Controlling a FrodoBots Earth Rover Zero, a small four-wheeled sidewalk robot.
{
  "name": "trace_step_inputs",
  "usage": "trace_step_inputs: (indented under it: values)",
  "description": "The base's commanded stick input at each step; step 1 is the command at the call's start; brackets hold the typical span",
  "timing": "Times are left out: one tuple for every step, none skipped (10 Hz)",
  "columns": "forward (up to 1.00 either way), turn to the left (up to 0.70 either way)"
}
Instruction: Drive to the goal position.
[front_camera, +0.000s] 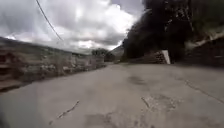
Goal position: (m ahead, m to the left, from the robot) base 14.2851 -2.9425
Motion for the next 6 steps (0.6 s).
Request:
trace_step_inputs:
  values:
    - [1.0, 0.0]
    - [1.0, 0.0]
    - [1.0, 0.0]
    - [1.0, 0.0]
    - [1.0, 0.0]
    - [1.0, 0.0]
